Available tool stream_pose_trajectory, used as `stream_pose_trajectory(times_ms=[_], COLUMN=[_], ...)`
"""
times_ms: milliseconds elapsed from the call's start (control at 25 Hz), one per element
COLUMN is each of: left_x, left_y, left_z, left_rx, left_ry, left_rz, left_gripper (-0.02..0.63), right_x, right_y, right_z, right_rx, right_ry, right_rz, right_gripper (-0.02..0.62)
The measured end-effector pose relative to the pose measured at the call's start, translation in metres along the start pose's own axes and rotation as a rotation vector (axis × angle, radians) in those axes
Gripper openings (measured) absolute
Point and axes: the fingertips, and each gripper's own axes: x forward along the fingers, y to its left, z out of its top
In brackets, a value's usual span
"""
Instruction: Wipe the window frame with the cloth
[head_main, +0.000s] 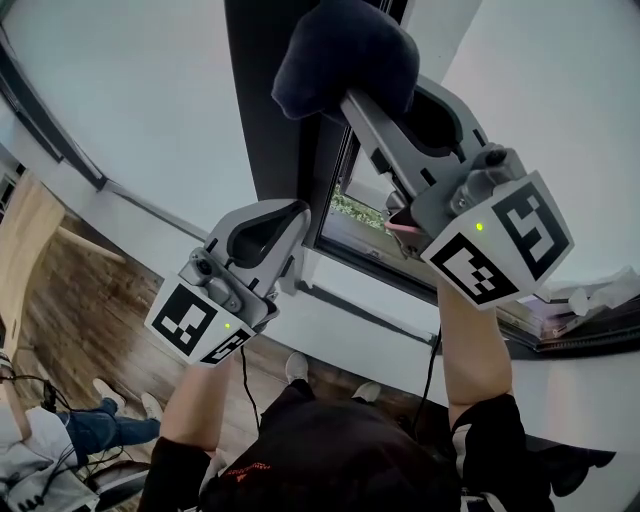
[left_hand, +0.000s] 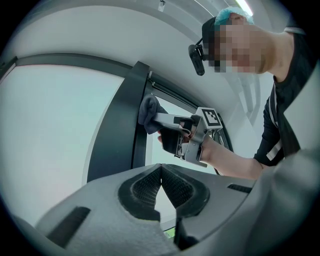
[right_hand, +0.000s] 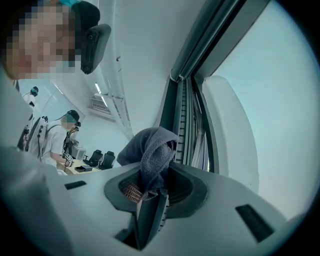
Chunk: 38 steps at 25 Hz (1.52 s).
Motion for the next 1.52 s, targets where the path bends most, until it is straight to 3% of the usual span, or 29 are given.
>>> stream_pose_trajectory(times_ms=[680, 1520], left_x=[-0.012, -0.043], left_y=[-0.006, 0.001], left_z=[-0.033, -0.085], left_rx=[-0.060, -0.168], left_ry=[0.049, 0.114], left_rz=[0.025, 0.072], left_gripper=[0.020, 0.020], right_x=[-0.013, -0.022], right_y=[0.010, 0.041], right_z=[-0.067, -0.188], right_rx=[0.104, 0.281], right_ry=[0.086, 0.257], right_rz=[0.003, 0.008], right_gripper=[0.084, 0.083])
